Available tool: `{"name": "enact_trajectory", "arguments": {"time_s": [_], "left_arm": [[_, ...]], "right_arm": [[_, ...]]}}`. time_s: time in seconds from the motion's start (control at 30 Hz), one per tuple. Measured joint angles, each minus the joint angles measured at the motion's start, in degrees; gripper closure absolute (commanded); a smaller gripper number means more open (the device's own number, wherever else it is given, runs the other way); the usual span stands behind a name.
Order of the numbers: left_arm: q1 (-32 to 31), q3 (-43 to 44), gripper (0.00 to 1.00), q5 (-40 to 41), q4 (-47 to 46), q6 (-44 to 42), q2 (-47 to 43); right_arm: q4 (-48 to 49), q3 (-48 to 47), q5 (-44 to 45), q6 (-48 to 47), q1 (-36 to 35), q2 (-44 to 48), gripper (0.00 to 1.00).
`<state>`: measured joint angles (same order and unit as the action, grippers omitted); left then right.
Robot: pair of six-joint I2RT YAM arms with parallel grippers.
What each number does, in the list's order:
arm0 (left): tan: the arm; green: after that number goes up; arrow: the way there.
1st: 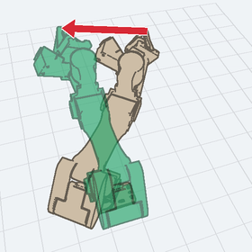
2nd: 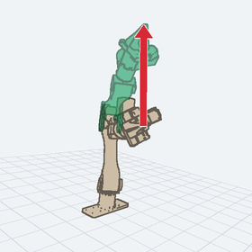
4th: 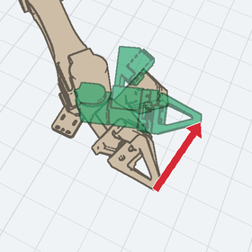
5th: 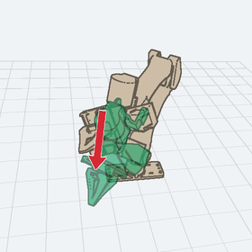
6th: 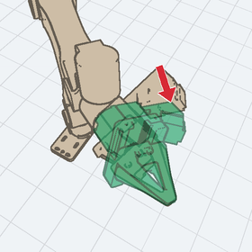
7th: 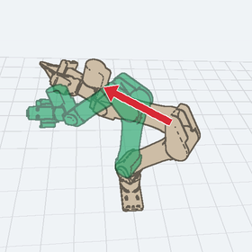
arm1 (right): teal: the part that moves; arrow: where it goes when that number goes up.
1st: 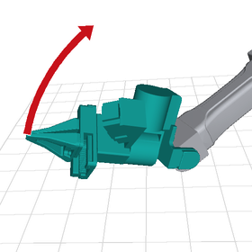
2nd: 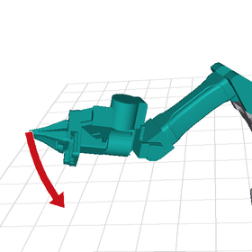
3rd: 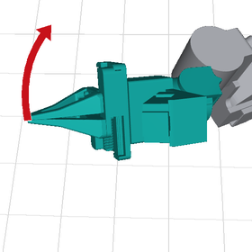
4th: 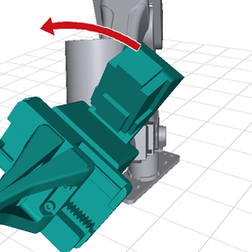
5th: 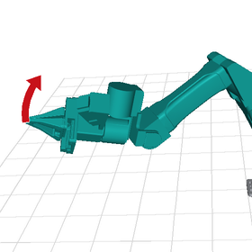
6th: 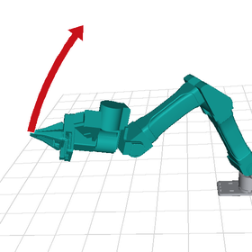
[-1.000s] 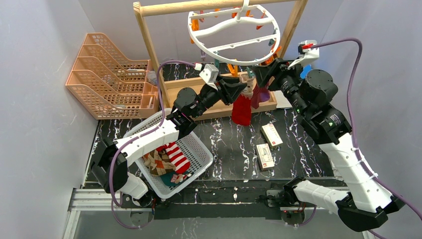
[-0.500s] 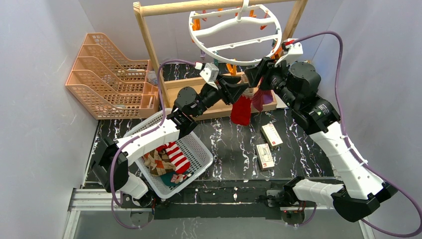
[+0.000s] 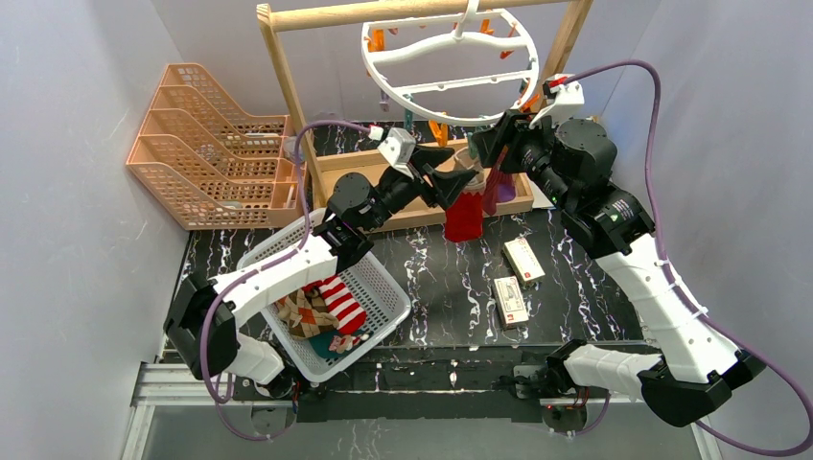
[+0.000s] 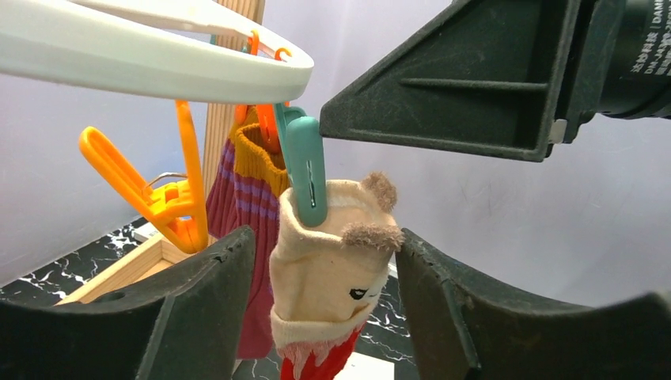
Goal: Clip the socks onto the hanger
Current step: Clamp the sock onto the hanger.
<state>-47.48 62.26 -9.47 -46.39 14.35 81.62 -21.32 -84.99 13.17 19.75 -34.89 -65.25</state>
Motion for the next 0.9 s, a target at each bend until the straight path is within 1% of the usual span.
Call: {"name": "enact_trajectory", "arguments": {"time_s": [0.23, 0.3, 0.5, 0.63, 0.73, 0.9], "left_arm": [[0.0, -1.38, 0.17, 0.0, 0.74, -0.83, -2.82], [0.0, -1.86, 0.03, 0.0, 1.05, -0.98, -3.89], [0.0, -2.8, 0.02, -0.02, 2.21, -1.31, -6.67], [0.0, -5.05, 0.02, 0.44, 5.77, -2.27, -10.58], [0.0, -7.54, 0.01, 2.78, 11.26, -4.2, -16.92], [0.0, -12.11, 0.02, 11.89, 23.15, -7.34, -33.07]], "right_arm": [[-0.33, 0.0, -0.04, 0.04, 0.0, 0.31, 0.3], [-0.83, 0.0, -0.07, 0.04, 0.02, 0.72, 0.3], [-1.33, 0.0, -1.29, 0.52, 0.0, 2.27, 0.29], [-1.4, 0.02, -3.74, 0.61, 0.02, 3.17, 0.3], [-1.66, 0.0, -7.54, -0.09, 0.02, 4.09, 0.3], [-3.02, 0.0, -16.33, -1.05, 0.02, 5.57, 0.35]]}}
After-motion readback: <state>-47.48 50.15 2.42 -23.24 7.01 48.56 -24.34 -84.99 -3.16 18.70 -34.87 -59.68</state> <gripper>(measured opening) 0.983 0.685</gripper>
